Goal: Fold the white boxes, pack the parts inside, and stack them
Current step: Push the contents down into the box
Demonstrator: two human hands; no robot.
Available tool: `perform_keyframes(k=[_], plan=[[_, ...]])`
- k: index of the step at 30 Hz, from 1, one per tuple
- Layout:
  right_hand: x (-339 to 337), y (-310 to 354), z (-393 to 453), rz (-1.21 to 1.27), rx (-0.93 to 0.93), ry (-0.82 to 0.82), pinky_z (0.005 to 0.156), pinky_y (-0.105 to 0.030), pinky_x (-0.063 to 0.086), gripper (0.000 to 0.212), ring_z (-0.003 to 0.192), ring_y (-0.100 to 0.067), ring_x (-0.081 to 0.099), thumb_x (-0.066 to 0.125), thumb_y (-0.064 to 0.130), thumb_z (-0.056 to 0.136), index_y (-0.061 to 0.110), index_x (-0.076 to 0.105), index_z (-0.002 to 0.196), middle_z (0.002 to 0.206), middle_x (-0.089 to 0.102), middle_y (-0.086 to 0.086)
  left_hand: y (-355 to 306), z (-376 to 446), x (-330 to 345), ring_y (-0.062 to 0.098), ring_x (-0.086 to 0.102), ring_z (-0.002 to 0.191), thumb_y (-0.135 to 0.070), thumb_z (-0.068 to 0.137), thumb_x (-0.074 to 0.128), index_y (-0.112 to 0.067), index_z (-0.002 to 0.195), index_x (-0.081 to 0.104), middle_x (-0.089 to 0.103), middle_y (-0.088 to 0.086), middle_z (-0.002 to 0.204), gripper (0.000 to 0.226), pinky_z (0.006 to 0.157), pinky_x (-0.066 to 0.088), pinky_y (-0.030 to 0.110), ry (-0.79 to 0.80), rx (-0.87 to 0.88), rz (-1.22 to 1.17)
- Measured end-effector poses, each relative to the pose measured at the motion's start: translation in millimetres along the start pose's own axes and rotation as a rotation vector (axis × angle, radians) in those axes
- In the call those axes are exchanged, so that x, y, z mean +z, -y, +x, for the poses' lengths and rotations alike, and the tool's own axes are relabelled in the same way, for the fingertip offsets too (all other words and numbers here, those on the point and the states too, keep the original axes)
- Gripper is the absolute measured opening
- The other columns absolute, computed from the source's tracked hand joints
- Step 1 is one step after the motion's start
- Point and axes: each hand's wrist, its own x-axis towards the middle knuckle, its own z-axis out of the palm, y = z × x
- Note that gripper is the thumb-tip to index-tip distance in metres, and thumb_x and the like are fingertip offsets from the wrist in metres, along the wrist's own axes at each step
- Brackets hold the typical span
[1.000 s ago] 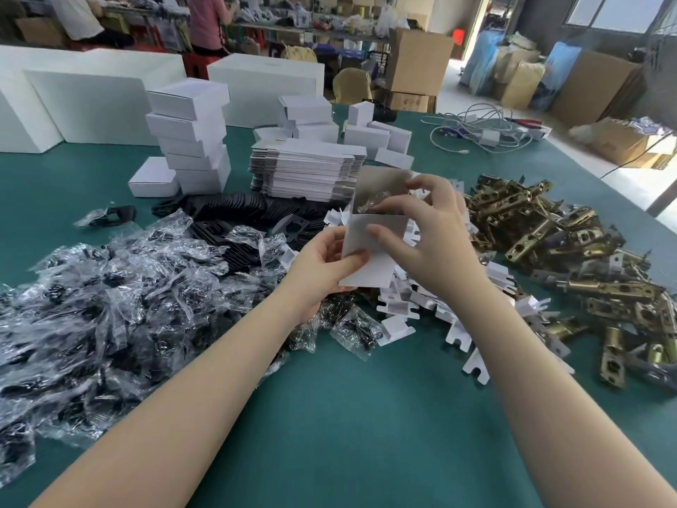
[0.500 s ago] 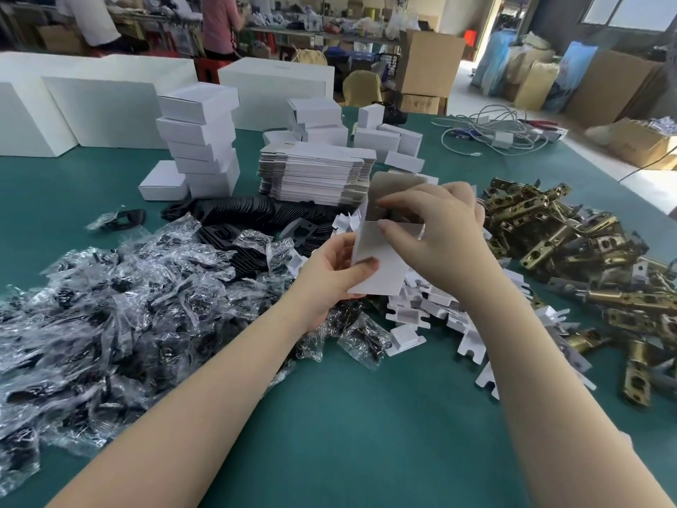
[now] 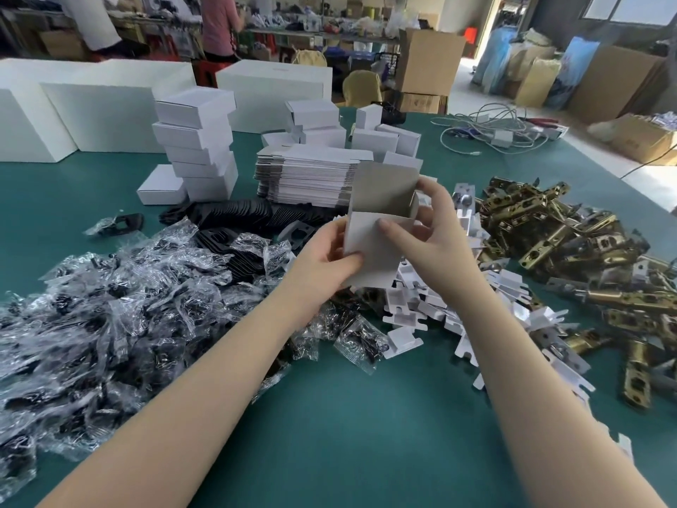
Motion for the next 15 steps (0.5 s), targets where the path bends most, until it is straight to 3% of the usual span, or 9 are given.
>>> perform_keyframes(k=[4, 8, 11, 15], plan=[[-0.4, -5.4, 0.8, 0.028, -0.014, -0.024, 0.084, -0.037, 0.058, 0.052, 0.098, -0.014, 0.068, 0.073, 0.024, 0.089, 0.052, 0.039, 0.117, 0.118, 0.063, 0.002, -7.7, -0.4, -1.3, 0.010, 0.060, 0.114, -0.004, 0.096, 0.054, -0.030, 0.139, 0.044, 0.062, -0.006, 0.125, 0.052, 0.093, 0.053, 0.030, 0.001, 0.052, 0.213], [-2.2, -12.6, 2.2, 0.026, 0.007, -0.016, 0.083, -0.034, 0.059, 0.052, 0.096, -0.013, 0.068, 0.073, 0.023, 0.088, 0.040, 0.040, 0.125, 0.116, 0.064, 0.000, -15.2, -1.0, -6.7, -0.002, 0.064, 0.101, -0.015, 0.092, 0.064, -0.034, 0.134, 0.054, 0.065, -0.016, 0.118, 0.047, 0.081, 0.055, 0.021, -0.095, 0.145, 0.407], [4.5, -17.2, 1.1, 0.029, -0.014, -0.037, 0.077, -0.028, 0.057, 0.060, 0.092, -0.012, 0.068, 0.073, 0.022, 0.089, 0.036, 0.033, 0.131, 0.118, 0.064, -0.004, -21.1, -4.0, -6.9, -0.007, 0.063, 0.102, -0.020, 0.094, 0.065, -0.045, 0.129, 0.049, 0.062, -0.020, 0.117, 0.045, 0.081, 0.051, 0.011, -0.167, 0.239, 0.328], [15.3, -25.4, -4.4, 0.038, -0.108, -0.116, 0.078, -0.027, 0.054, 0.053, 0.089, -0.013, 0.069, 0.070, 0.016, 0.090, 0.040, 0.033, 0.119, 0.118, 0.063, -0.006, -25.1, -7.7, -4.2, -0.005, 0.060, 0.108, -0.011, 0.095, 0.063, -0.048, 0.129, 0.047, 0.061, -0.018, 0.120, 0.053, 0.087, 0.047, 0.007, -0.162, 0.328, 0.342]])
